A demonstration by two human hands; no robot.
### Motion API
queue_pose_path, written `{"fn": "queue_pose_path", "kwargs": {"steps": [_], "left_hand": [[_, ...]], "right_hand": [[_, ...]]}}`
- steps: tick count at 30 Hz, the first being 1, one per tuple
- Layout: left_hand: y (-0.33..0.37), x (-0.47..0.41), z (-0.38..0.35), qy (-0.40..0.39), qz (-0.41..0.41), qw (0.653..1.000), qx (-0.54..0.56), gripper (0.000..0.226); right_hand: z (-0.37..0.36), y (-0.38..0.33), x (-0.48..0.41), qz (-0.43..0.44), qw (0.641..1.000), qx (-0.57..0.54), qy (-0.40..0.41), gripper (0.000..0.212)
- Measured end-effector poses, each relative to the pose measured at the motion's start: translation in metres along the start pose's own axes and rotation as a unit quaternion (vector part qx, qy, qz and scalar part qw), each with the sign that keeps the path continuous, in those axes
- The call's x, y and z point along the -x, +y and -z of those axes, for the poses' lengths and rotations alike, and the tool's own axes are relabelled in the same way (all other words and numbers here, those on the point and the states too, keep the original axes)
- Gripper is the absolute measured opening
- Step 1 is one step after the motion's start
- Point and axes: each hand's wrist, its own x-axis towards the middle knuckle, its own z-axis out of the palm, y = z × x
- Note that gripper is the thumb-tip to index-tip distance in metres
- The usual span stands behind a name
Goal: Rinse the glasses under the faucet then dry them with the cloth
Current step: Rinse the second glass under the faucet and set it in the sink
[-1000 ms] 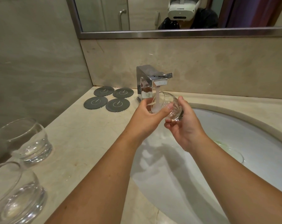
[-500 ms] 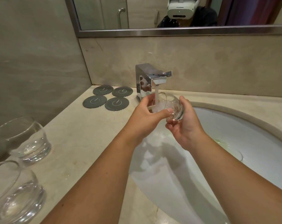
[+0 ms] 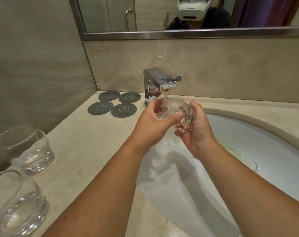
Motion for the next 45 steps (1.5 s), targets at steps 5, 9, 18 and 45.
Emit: {"fn": "queue_pose_path", "kwargs": {"steps": [5, 9, 18, 45], "left_hand": [[-0.002, 0.000, 0.000, -0.024, -0.028, 0.999, -0.005, 0.072], [-0.003, -0.001, -0.002, -0.041, -0.005, 0.999, 0.031, 0.087], [0.001, 0.001, 0.000, -0.004, 0.014, 0.999, 0.037, 0.089], [-0.002, 0.000, -0.002, 0.052, -0.133, 0.970, -0.196, 0.079]], "right_hand": [[0.004, 0.002, -0.003, -0.034, 0.999, 0.004, 0.009, 0.047], [0.003, 0.002, -0.003, -0.002, 1.000, -0.019, 0.016, 0.030], [0.002, 0.000, -0.002, 0.044, 0.999, 0.016, 0.005, 0.034], [-0.003, 0.004, 0.009, -0.066, 0.993, 0.087, -0.054, 0.048]]}}
